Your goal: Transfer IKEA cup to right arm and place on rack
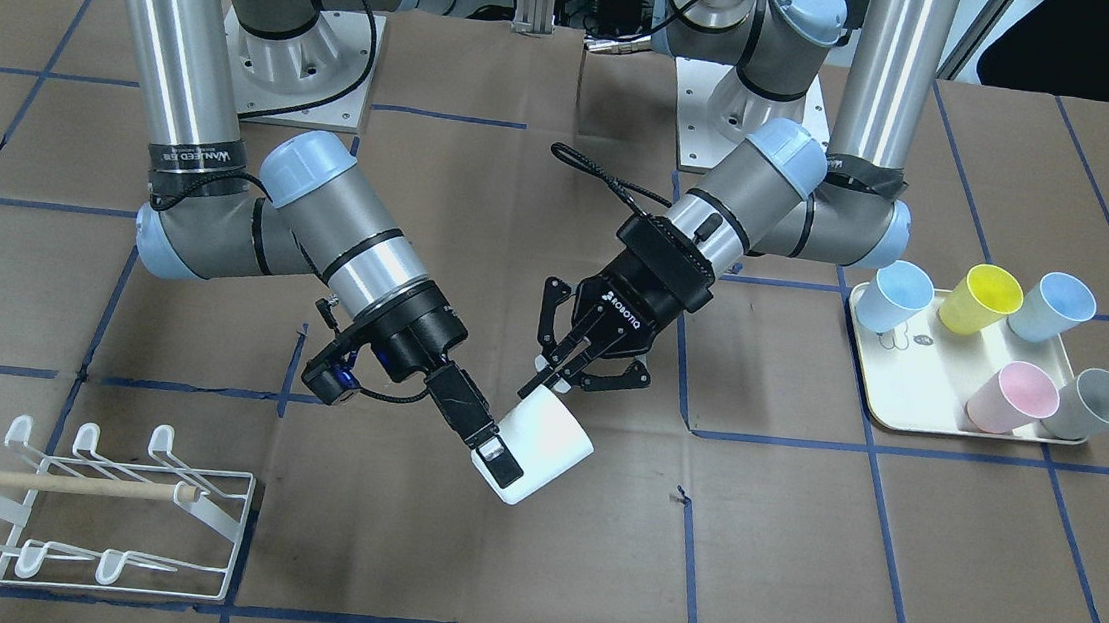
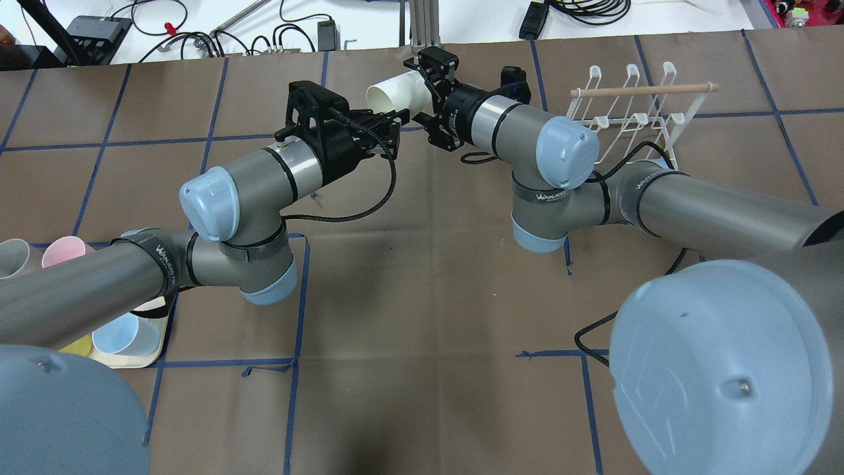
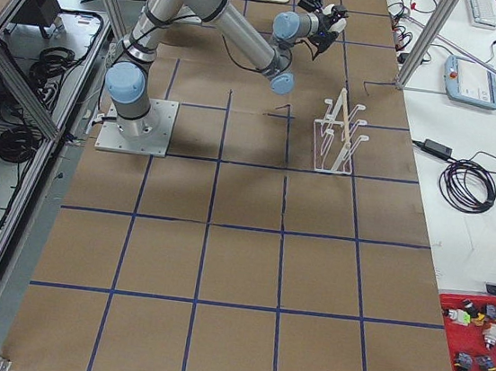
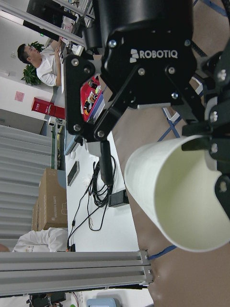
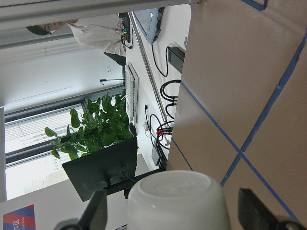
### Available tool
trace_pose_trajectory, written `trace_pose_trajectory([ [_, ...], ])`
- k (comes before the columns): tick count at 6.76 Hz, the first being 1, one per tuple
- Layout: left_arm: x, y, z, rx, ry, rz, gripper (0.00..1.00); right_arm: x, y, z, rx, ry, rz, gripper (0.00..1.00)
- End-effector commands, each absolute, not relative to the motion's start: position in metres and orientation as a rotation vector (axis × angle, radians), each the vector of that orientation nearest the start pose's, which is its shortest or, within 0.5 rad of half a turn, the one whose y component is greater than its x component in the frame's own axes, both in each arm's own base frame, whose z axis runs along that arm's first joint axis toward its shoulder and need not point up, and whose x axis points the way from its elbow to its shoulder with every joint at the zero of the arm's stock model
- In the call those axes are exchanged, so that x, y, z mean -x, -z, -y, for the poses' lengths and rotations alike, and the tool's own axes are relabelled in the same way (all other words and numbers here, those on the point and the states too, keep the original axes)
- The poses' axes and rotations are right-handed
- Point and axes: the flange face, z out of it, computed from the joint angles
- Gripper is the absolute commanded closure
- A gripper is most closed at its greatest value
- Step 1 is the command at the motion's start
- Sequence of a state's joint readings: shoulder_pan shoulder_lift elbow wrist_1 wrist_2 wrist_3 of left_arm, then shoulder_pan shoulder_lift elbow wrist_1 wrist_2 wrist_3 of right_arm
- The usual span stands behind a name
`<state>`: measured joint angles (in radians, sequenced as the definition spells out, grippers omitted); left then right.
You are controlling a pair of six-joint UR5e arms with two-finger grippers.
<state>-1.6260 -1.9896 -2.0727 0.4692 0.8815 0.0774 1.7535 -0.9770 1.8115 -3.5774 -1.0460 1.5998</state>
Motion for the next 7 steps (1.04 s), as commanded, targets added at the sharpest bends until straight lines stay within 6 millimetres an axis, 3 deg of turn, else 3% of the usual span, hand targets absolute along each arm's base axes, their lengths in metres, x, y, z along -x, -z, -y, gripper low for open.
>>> trace_pose_trajectory([
  [1,0.2251,-0.2950,0.5106,0.619,-1.352,2.099,0.99,-0.2974,-0.2807,0.5762,-0.976,0.393,-1.669,0.05],
  [4,0.2249,-0.2949,0.5108,0.607,-1.348,2.102,0.98,-0.3045,-0.2817,0.5730,-0.965,0.385,-1.676,0.08],
  [6,0.2257,-0.2949,0.5104,0.606,-1.346,2.101,0.98,-0.3034,-0.2836,0.5732,-0.964,0.390,-1.675,0.35],
  [7,0.2257,-0.2956,0.5107,0.608,-1.350,2.099,0.98,-0.3033,-0.2849,0.5725,-0.962,0.392,-1.675,0.43],
])
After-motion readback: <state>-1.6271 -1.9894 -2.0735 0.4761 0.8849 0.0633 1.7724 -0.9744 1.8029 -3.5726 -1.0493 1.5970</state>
